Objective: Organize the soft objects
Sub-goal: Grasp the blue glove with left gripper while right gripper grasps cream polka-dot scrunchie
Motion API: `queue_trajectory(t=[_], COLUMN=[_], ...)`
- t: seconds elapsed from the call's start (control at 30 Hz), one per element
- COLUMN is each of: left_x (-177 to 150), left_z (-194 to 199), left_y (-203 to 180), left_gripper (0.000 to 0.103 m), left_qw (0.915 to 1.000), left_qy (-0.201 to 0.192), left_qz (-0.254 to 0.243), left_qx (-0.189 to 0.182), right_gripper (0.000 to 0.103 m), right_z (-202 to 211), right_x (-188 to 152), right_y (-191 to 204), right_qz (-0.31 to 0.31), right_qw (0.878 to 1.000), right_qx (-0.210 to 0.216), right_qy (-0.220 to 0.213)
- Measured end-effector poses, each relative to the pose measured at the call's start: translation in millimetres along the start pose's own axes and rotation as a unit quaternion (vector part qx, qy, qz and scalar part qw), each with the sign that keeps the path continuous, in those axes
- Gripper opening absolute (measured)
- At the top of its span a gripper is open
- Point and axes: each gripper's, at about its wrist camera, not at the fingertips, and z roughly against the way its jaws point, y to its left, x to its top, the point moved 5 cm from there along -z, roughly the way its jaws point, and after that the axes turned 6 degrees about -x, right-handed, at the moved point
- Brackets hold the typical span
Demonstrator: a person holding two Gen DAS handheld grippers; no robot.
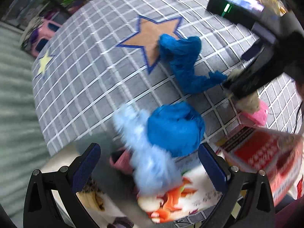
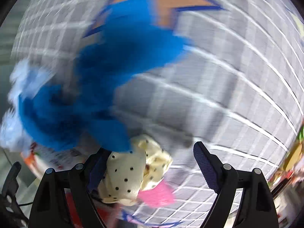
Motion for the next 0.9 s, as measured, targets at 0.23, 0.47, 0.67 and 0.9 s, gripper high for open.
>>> queue_trajectory(t=[0.23, 0.47, 0.67, 0.9], left_x=[29.3, 65.7, 92.4, 101.5], left_z=[-14.0, 0.9, -23.8, -61.5], left_y=[-2.4, 4.4, -8.0, -3.1], left_gripper=[0.103, 0.103, 0.103, 0.102], left_qw=[0.9996, 0.998, 0.9953, 0.9928], left_qy=[0.015, 0.002, 0.019, 0.035], left_qz=[-0.011, 0.036, 0.052, 0.095], left_qx=[0.021, -0.053, -0.079, -0.064], right_gripper=[0.087, 0.087, 0.087, 0.087], right_z=[-3.2, 18.9, 15.7, 2.4], right_x=[-18.4, -68.6, -69.0, -47.1], right_y=[-108.9, -133.6, -77.4, -45.8], right_qz=[-0.147, -0.214, -0.14, -0.115], right_qw=[0.988, 0.967, 0.979, 0.986], right_qx=[-0.024, 0.103, 0.101, 0.038], right_qy=[-0.031, -0.093, -0.108, -0.118])
